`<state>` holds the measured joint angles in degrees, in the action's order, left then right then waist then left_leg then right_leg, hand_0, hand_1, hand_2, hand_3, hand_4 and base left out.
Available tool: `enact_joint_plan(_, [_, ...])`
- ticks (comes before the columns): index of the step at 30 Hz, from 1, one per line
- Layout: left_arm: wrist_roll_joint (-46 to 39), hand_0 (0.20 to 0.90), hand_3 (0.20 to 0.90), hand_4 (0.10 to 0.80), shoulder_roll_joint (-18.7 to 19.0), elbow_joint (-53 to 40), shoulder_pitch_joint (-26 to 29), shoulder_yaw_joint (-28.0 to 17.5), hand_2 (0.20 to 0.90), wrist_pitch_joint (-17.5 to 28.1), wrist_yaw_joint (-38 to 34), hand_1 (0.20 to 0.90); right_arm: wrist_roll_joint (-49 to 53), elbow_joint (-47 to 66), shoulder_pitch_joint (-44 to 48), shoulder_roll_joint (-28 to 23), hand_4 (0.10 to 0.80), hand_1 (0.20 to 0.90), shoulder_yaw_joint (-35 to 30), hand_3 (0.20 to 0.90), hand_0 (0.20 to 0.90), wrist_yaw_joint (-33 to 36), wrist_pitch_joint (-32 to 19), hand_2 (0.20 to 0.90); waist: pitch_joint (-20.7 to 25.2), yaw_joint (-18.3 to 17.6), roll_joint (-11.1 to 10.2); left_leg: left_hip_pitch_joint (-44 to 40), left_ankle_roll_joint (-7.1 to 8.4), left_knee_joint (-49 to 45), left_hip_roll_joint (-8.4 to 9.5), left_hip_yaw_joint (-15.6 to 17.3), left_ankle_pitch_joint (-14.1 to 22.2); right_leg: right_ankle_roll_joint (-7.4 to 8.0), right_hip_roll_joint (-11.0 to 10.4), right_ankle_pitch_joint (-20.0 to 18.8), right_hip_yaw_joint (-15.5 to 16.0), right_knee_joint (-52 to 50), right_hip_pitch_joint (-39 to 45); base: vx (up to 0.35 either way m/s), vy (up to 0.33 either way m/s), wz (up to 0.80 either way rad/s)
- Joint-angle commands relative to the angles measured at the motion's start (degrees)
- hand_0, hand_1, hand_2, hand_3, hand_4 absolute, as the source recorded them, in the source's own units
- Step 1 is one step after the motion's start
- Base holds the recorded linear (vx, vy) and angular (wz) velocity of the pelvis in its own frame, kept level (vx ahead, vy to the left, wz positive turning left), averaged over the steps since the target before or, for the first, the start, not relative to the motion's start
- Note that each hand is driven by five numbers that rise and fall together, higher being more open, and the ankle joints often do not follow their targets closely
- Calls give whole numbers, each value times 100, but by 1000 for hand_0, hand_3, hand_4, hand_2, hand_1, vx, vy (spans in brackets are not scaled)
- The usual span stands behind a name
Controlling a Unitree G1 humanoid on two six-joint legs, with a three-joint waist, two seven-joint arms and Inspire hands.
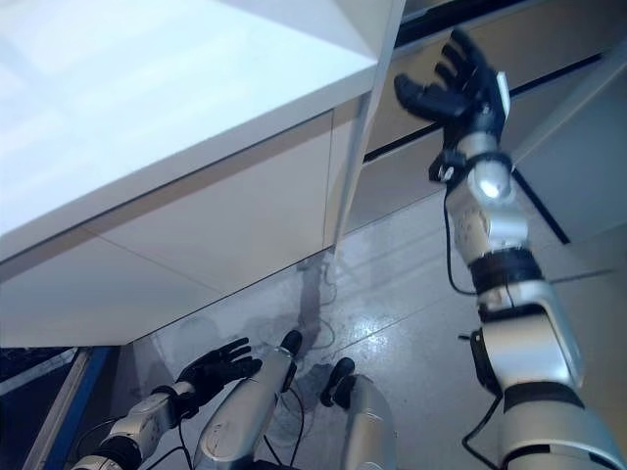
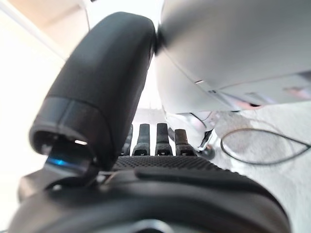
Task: Put drinks into fridge and close the fridge
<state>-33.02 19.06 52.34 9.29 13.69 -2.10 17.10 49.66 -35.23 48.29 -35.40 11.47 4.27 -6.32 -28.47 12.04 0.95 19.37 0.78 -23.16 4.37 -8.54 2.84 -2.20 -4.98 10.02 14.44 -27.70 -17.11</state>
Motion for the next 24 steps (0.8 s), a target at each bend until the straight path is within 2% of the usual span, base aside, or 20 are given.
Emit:
enact_joint_plan(1, [350, 900, 900, 800, 153, 233, -624, -25, 900, 4, -199, 900, -68, 583, -854, 170, 800, 900, -393, 900, 900, -253, -267, 900, 818, -423, -204, -652, -427, 740, 92, 573, 227, 366, 79, -658, -496, 1137, 410, -63, -40, -51])
enact_joint_plan(2, [303, 900, 900, 800, 63, 293, -686, -155, 900, -16, -285, 900, -626, 834, -1783, 587, 800, 900, -382, 900, 900, -263, -265, 900, 1053, -619, -214, -974, -358, 1123, -2, 756, 171, 421, 151, -741, -568, 1550, 691, -45, -19, -50])
enact_joint_plan(3, [294, 900, 900, 800, 50, 297, -701, -187, 900, -27, -303, 900, -728, 878, -1976, 648, 800, 900, -383, 900, 900, -300, -288, 900, 1115, -658, -221, -1015, -346, 1206, -12, 786, 134, 430, 160, -779, -576, 1646, 728, 4, -36, -56])
enact_joint_plan(4, [337, 900, 900, 800, -15, 291, -828, -337, 900, -89, -356, 900, -1098, 941, -2760, 842, 800, 900, -425, 900, 900, -524, -198, 900, 1332, -796, -210, -1317, -285, 1528, -79, 914, 96, 466, 231, -812, -606, 1961, 1014, 9, -26, -47])
enact_joint_plan(5, [341, 900, 900, 800, -18, 288, -837, -345, 900, -91, -361, 900, -1118, 941, -2796, 851, 800, 900, -430, 900, 900, -542, -155, 900, 1358, -805, -213, -1317, -280, 1560, -80, 918, 67, 468, 233, -836, -605, 1991, 1015, 43, -58, -56])
enact_joint_plan(6, [463, 900, 900, 800, -83, 298, -989, -500, 900, -120, -405, 900, -1555, 751, -3517, 988, 800, 900, -429, 900, 900, -921, -268, 900, 1603, -910, -199, -1558, -237, 1786, -124, 1046, 44, 492, 302, -855, -641, 2217, 1235, 12, -78, -46])
enact_joint_plan(8, [621, 900, 900, 800, -103, 347, -1062, -639, 900, -191, -403, 900, -2009, 509, -3945, 1056, 800, 900, -343, 900, 900, -1087, -315, 900, 1832, -988, -194, -1761, -187, 1966, -167, 1131, 7, 485, 361, -865, -623, 2371, 1426, 20, -106, -30])
enact_joint_plan(12, [770, 900, 900, 800, -120, 495, -1122, -787, 900, -195, -295, 900, -2259, -141, -4252, 1228, 800, 900, -401, 900, 900, -1305, -35, 900, 2037, -1054, -190, -1996, -159, 2079, -167, 1110, 6, 440, 453, -835, -656, 2507, 1677, -14, -88, -18])
enact_joint_plan(13, [777, 900, 900, 800, -147, 575, -1147, -850, 900, -162, -227, 900, -2212, -499, -4372, 1299, 800, 900, -471, 900, 900, -1400, 171, 900, 2099, -1077, -186, -2063, -147, 2059, -163, 1090, 30, 418, 485, -802, -676, 2523, 1771, -39, -78, -9])
enact_joint_plan(19, [916, 900, 900, 800, -265, 870, -1111, -874, 900, -118, -153, 900, -2023, -1786, -4563, 1653, 800, 900, -682, 900, 900, -1275, 385, 900, 2167, -1111, -169, -2226, -124, 2074, -199, 1101, 31, 361, 536, -726, -637, 2525, 1984, -16, -25, 2])
enact_joint_plan(24, [841, 900, 900, 800, -474, 1373, -1104, -939, 900, 132, -288, 900, -1911, -2976, -4634, 1948, 800, 900, -1039, 900, 900, -1258, 586, 900, 2205, -1120, -107, -2361, -124, 2179, -186, 1022, 32, 364, 542, -698, -647, 2585, 2109, 0, 0, 0])
